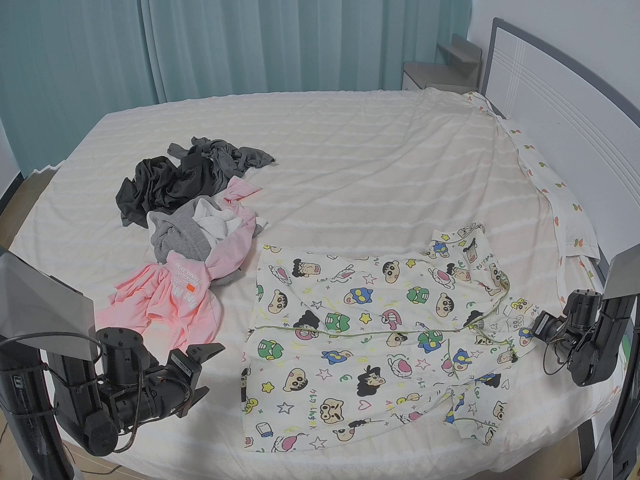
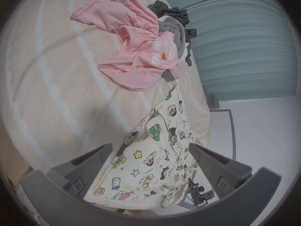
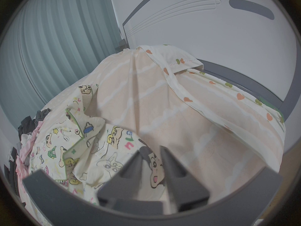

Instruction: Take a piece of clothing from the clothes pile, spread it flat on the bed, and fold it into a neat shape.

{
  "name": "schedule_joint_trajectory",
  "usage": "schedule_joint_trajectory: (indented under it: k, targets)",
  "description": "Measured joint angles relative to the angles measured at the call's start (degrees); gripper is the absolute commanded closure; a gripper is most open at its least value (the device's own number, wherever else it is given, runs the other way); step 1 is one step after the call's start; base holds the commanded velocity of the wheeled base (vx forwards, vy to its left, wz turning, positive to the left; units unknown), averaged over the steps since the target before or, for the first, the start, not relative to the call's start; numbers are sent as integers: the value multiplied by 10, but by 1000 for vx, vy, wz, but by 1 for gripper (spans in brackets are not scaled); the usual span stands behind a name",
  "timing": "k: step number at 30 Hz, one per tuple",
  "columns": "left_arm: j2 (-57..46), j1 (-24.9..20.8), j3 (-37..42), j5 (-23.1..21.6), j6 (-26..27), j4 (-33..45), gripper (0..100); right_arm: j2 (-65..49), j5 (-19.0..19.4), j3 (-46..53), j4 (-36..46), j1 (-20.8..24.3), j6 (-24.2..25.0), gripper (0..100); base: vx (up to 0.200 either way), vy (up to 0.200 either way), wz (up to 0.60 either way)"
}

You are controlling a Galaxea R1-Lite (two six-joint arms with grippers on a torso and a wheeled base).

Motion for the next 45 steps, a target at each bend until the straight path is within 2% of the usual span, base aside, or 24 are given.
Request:
schedule_joint_trajectory:
  k: [9,12,16,22,30,37,41,45]
  targets:
    - [0,0,0,0,0,0,0,-38,86,-31,-3,-6,-1,0,0,0,0]
    - [0,-1,0,0,0,0,0,-40,100,-61,51,-5,-4,0,0,0,0]
    - [0,-1,0,0,0,0,0,-36,146,-112,148,-8,-8,0,0,0,0]
    - [0,-1,1,0,0,0,0,-4,217,-190,192,-25,-24,0,0,0,0]
    - [0,-3,1,0,0,0,0,14,236,-217,223,-33,-27,0,0,0,0]
    - [0,-3,1,0,0,0,0,14,282,-200,219,-41,-20,0,0,0,0]
    - [0,-3,1,1,0,0,0,11,293,-193,218,-47,-6,0,0,0,0]
    - [0,-3,1,2,0,0,0,10,297,-193,220,-48,28,0,0,0,0]
